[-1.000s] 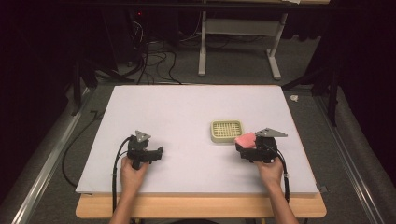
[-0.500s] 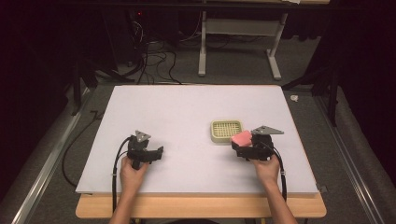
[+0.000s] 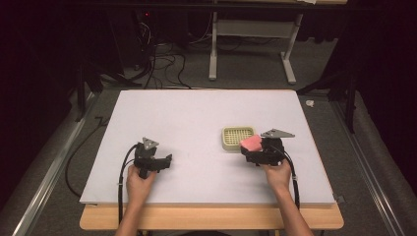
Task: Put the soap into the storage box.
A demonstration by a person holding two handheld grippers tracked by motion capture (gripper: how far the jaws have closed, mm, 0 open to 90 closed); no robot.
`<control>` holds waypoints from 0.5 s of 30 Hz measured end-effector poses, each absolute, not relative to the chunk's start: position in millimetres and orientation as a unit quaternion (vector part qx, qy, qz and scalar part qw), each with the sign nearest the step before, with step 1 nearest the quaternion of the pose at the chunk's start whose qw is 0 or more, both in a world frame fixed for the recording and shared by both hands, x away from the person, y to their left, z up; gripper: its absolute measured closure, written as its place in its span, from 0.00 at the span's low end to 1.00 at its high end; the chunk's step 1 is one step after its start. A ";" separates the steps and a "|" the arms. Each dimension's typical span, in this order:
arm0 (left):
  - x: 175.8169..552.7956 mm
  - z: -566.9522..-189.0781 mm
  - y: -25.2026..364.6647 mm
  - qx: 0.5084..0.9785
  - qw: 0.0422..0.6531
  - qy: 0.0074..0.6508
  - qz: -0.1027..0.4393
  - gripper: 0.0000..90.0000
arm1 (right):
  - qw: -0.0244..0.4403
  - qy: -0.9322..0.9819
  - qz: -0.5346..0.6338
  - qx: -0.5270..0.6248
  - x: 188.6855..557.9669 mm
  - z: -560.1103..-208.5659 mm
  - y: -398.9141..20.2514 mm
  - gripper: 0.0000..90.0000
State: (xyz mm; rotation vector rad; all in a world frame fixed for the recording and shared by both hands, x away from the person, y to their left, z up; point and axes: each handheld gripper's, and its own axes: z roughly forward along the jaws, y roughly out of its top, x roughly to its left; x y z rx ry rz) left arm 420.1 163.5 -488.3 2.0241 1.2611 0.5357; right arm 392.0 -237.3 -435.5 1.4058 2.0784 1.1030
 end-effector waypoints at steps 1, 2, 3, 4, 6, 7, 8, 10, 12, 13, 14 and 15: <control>420.1 -488.3 163.5 0.778 0.342 0.485 0.206 0.19 | 0.199 0.743 0.395 0.503 393.2 -435.4 -236.6 0.15; 420.1 -488.3 163.5 0.778 0.342 0.485 0.206 0.19 | 0.198 0.743 0.393 0.504 394.2 -434.9 -235.8 0.15; 420.1 -488.3 163.5 0.778 0.342 0.485 0.206 0.19 | 0.198 0.743 0.393 0.504 395.2 -434.4 -234.8 0.15; 420.1 -488.3 163.5 0.778 0.342 0.485 0.206 0.19 | 0.198 0.743 0.392 0.505 396.2 -434.0 -233.9 0.15; 420.1 -488.3 163.4 0.778 0.342 0.485 0.206 0.19 | 0.197 0.745 0.390 0.504 398.9 -433.5 -232.0 0.15; 420.1 -488.3 163.5 0.778 0.342 0.485 0.206 0.19 | 0.196 0.746 0.388 0.504 400.3 -433.4 -230.9 0.15; 420.1 -488.3 163.5 0.778 0.342 0.485 0.206 0.19 | 0.197 0.747 0.386 0.505 401.8 -433.3 -229.9 0.15; 420.1 -488.3 163.5 0.778 0.342 0.485 0.206 0.19 | 0.195 0.747 0.386 0.505 404.0 -433.6 -228.4 0.15; 420.1 -488.3 163.5 0.778 0.342 0.485 0.206 0.19 | 0.195 0.749 0.381 0.507 406.1 -433.7 -226.5 0.15; 420.1 -488.3 163.5 0.778 0.342 0.485 0.206 0.19 | 0.194 0.749 0.378 0.508 407.2 -433.6 -225.7 0.15; 420.1 -488.3 163.5 0.778 0.342 0.485 0.206 0.19 | 0.194 0.749 0.378 0.508 408.6 -433.6 -225.0 0.15; 420.1 -488.3 163.5 0.778 0.342 0.485 0.206 0.19 | 0.194 0.750 0.376 0.509 410.0 -433.5 -224.0 0.15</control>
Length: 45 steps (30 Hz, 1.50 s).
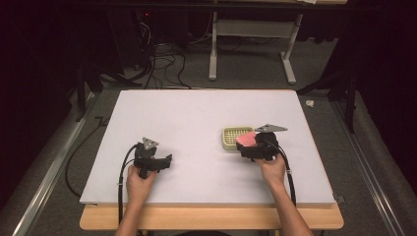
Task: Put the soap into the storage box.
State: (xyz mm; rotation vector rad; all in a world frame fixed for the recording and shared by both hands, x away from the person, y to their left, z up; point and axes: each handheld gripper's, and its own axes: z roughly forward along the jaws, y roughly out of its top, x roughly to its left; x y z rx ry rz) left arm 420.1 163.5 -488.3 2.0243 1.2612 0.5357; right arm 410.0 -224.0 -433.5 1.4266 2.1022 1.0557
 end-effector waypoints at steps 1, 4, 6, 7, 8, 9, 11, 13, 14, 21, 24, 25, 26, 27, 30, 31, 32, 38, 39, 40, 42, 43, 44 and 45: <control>420.1 -488.3 163.5 0.778 0.342 0.485 0.206 0.19 | 0.194 0.751 0.374 0.509 411.4 -433.3 -223.0 0.15; 420.1 -488.3 163.5 0.778 0.342 0.485 0.206 0.19 | 0.194 0.753 0.367 0.511 415.6 -432.2 -219.9 0.15; 420.1 -488.3 163.5 0.778 0.342 0.485 0.206 0.19 | 0.193 0.752 0.365 0.513 418.1 -432.0 -218.8 0.15; 420.1 -488.3 163.5 0.778 0.342 0.485 0.206 0.19 | 0.194 0.753 0.364 0.513 419.7 -432.2 -218.4 0.15; 420.1 -488.3 163.5 0.778 0.342 0.485 0.206 0.19 | 0.194 0.752 0.361 0.516 420.5 -432.2 -217.4 0.15; 420.1 -488.3 163.5 0.778 0.342 0.485 0.206 0.19 | 0.195 0.753 0.360 0.516 421.8 -432.4 -216.9 0.15; 420.1 -488.3 163.5 0.778 0.342 0.485 0.206 0.19 | 0.195 0.754 0.357 0.516 424.1 -432.4 -215.3 0.15; 420.1 -488.3 163.5 0.778 0.342 0.485 0.206 0.19 | 0.195 0.757 0.351 0.515 426.7 -432.0 -213.4 0.15; 420.1 -488.3 163.5 0.778 0.342 0.485 0.206 0.19 | 0.194 0.757 0.349 0.517 427.8 -431.7 -212.2 0.15; 420.1 -488.3 163.5 0.778 0.342 0.485 0.206 0.19 | 0.188 0.752 0.343 0.531 438.0 -437.1 -210.7 0.15; 420.0 -488.3 163.4 0.778 0.342 0.485 0.206 0.19 | 0.186 0.753 0.335 0.535 441.6 -441.2 -210.5 0.15; 420.1 -488.3 163.4 0.778 0.342 0.485 0.206 0.19 | 0.186 0.753 0.334 0.535 442.3 -441.7 -210.5 0.15; 420.1 -488.3 163.5 0.778 0.342 0.485 0.206 0.19 | 0.186 0.753 0.334 0.536 442.9 -442.2 -210.4 0.15; 420.1 -488.3 163.5 0.778 0.342 0.485 0.206 0.19 | 0.186 0.752 0.334 0.537 443.3 -442.6 -210.0 0.15; 420.0 -488.3 163.4 0.778 0.342 0.485 0.206 0.19 | 0.188 0.753 0.332 0.536 444.8 -443.8 -208.1 0.15; 420.0 -488.3 163.4 0.778 0.342 0.485 0.206 0.19 | 0.187 0.753 0.330 0.537 445.4 -444.3 -207.1 0.15; 420.0 -488.4 163.4 0.778 0.342 0.485 0.207 0.19 | 0.186 0.755 0.327 0.537 446.2 -444.5 -205.8 0.15; 420.0 -488.3 163.5 0.778 0.342 0.485 0.206 0.19 | 0.187 0.759 0.321 0.535 451.6 -442.9 -197.5 0.15; 420.0 -488.3 163.4 0.778 0.342 0.485 0.207 0.19 | 0.187 0.759 0.318 0.536 452.8 -443.1 -196.5 0.15; 420.0 -488.3 163.4 0.778 0.342 0.485 0.207 0.19 | 0.187 0.759 0.317 0.537 453.9 -443.4 -195.7 0.15; 420.0 -488.3 163.3 0.778 0.341 0.485 0.207 0.19 | 0.185 0.759 0.314 0.539 456.0 -444.1 -194.6 0.15; 420.0 -488.3 163.3 0.778 0.341 0.485 0.207 0.19 | 0.184 0.759 0.313 0.540 456.8 -444.4 -194.2 0.15; 420.0 -488.3 163.4 0.778 0.341 0.485 0.207 0.19 | 0.184 0.759 0.312 0.541 457.4 -444.9 -193.8 0.15; 420.0 -488.3 163.3 0.778 0.341 0.485 0.207 0.19 | 0.184 0.757 0.311 0.544 457.7 -445.6 -193.4 0.15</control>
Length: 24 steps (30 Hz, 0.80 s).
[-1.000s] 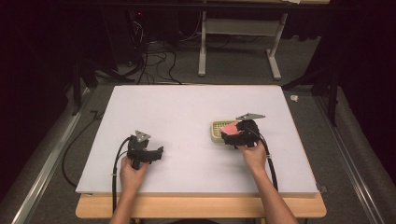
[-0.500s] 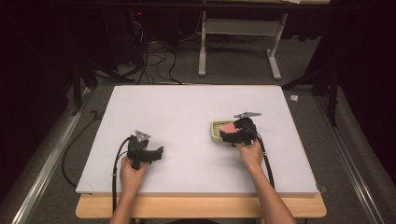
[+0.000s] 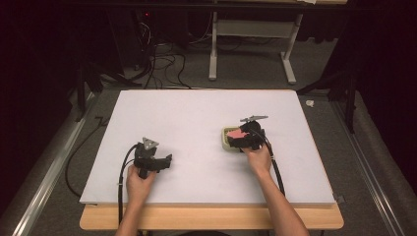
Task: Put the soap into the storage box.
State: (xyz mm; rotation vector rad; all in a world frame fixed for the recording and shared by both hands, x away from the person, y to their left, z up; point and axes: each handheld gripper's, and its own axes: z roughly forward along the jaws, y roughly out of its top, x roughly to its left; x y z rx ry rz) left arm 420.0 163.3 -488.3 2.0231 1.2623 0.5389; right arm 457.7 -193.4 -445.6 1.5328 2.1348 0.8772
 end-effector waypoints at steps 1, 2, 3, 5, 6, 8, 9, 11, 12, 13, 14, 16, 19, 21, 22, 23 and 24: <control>420.0 -488.3 163.3 0.778 0.341 0.485 0.207 0.19 | 0.184 0.758 0.309 0.544 458.2 -446.1 -193.1 0.15; 420.0 -488.3 163.3 0.778 0.341 0.485 0.207 0.19 | 0.185 0.758 0.307 0.545 458.5 -446.6 -193.0 0.15; 420.0 -488.3 163.3 0.778 0.341 0.485 0.207 0.19 | 0.185 0.757 0.306 0.547 459.0 -447.1 -193.0 0.15; 420.0 -488.3 163.4 0.778 0.341 0.485 0.207 0.19 | 0.187 0.755 0.305 0.550 459.5 -447.8 -192.9 0.15; 420.0 -488.3 163.3 0.778 0.341 0.485 0.207 0.19 | 0.188 0.754 0.305 0.550 459.8 -447.7 -193.1 0.15; 420.0 -488.3 163.4 0.778 0.341 0.485 0.207 0.19 | 0.190 0.754 0.304 0.551 460.3 -447.5 -192.9 0.15; 420.0 -488.3 163.4 0.778 0.341 0.485 0.207 0.19 | 0.191 0.753 0.302 0.552 460.4 -447.6 -192.9 0.15; 420.0 -488.3 163.3 0.778 0.341 0.485 0.207 0.19 | 0.190 0.753 0.302 0.552 460.7 -448.1 -193.3 0.15; 420.0 -488.4 163.3 0.778 0.341 0.485 0.207 0.19 | 0.191 0.754 0.302 0.551 460.9 -448.3 -193.3 0.15; 420.0 -488.3 163.4 0.778 0.341 0.485 0.207 0.19 | 0.192 0.755 0.301 0.551 461.0 -448.5 -193.2 0.15; 420.0 -488.3 163.4 0.778 0.341 0.485 0.207 0.19 | 0.191 0.755 0.300 0.551 461.0 -448.6 -193.2 0.15; 420.0 -488.3 163.3 0.778 0.341 0.485 0.207 0.19 | 0.188 0.753 0.303 0.553 461.2 -448.6 -193.8 0.15; 420.0 -488.3 163.3 0.778 0.341 0.485 0.207 0.19 | 0.194 0.747 0.310 0.555 460.4 -446.1 -194.8 0.14; 420.0 -488.3 163.4 0.778 0.341 0.485 0.207 0.19 | 0.200 0.743 0.317 0.554 458.7 -442.8 -195.7 0.14; 420.0 -488.3 163.3 0.778 0.341 0.485 0.207 0.19 | 0.200 0.742 0.320 0.554 458.1 -441.8 -196.2 0.14; 420.0 -488.3 163.3 0.778 0.341 0.485 0.207 0.19 | 0.198 0.743 0.321 0.553 457.8 -441.2 -196.8 0.14; 420.0 -488.3 163.4 0.778 0.341 0.485 0.207 0.19 | 0.197 0.744 0.321 0.552 457.7 -441.2 -197.6 0.14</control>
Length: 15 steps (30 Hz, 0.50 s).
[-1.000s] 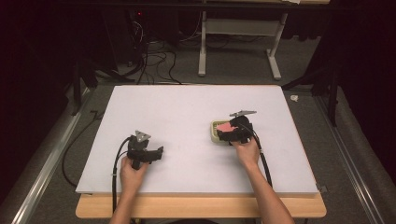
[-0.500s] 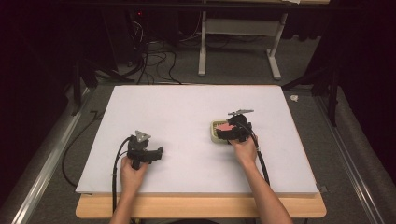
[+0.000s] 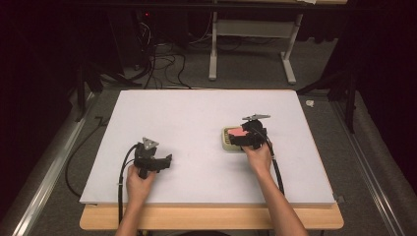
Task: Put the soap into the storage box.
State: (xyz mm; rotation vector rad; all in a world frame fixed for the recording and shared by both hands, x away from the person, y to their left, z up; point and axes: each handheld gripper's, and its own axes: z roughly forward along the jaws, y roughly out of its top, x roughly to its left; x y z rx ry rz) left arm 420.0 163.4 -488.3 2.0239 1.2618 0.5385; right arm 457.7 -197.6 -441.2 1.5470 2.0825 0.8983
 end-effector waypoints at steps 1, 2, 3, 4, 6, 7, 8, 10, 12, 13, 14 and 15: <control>420.0 -488.3 163.4 0.778 0.341 0.485 0.207 0.19 | 0.195 0.744 0.320 0.554 457.6 -441.4 -198.4 0.14; 420.0 -488.4 163.3 0.778 0.341 0.485 0.207 0.19 | 0.193 0.743 0.320 0.555 457.5 -441.7 -199.2 0.14; 420.0 -488.3 163.4 0.778 0.341 0.485 0.207 0.19 | 0.191 0.743 0.321 0.555 457.5 -441.9 -200.4 0.15; 420.0 -488.4 163.3 0.778 0.341 0.485 0.207 0.19 | 0.193 0.743 0.321 0.555 457.4 -441.7 -200.7 0.15; 420.0 -488.4 163.4 0.778 0.341 0.485 0.207 0.19 | 0.197 0.741 0.324 0.554 456.3 -440.1 -201.7 0.15; 420.0 -488.4 163.4 0.778 0.341 0.485 0.207 0.19 | 0.198 0.741 0.326 0.553 455.8 -439.4 -201.8 0.15; 420.0 -488.4 163.4 0.778 0.341 0.485 0.207 0.19 | 0.199 0.741 0.328 0.551 455.2 -438.5 -202.0 0.15; 420.0 -488.4 163.4 0.778 0.341 0.485 0.207 0.19 | 0.204 0.741 0.330 0.548 453.8 -436.7 -202.3 0.16; 420.0 -488.4 163.3 0.778 0.341 0.485 0.207 0.19 | 0.209 0.740 0.332 0.546 452.1 -435.0 -202.9 0.16; 420.0 -488.3 163.3 0.778 0.341 0.485 0.207 0.19 | 0.213 0.741 0.332 0.544 451.3 -434.3 -203.3 0.17; 420.0 -488.4 163.3 0.778 0.341 0.485 0.207 0.19 | 0.217 0.742 0.332 0.541 450.4 -433.3 -203.8 0.18; 420.0 -488.4 163.3 0.778 0.341 0.485 0.207 0.19 | 0.222 0.742 0.333 0.538 449.3 -432.3 -204.7 0.20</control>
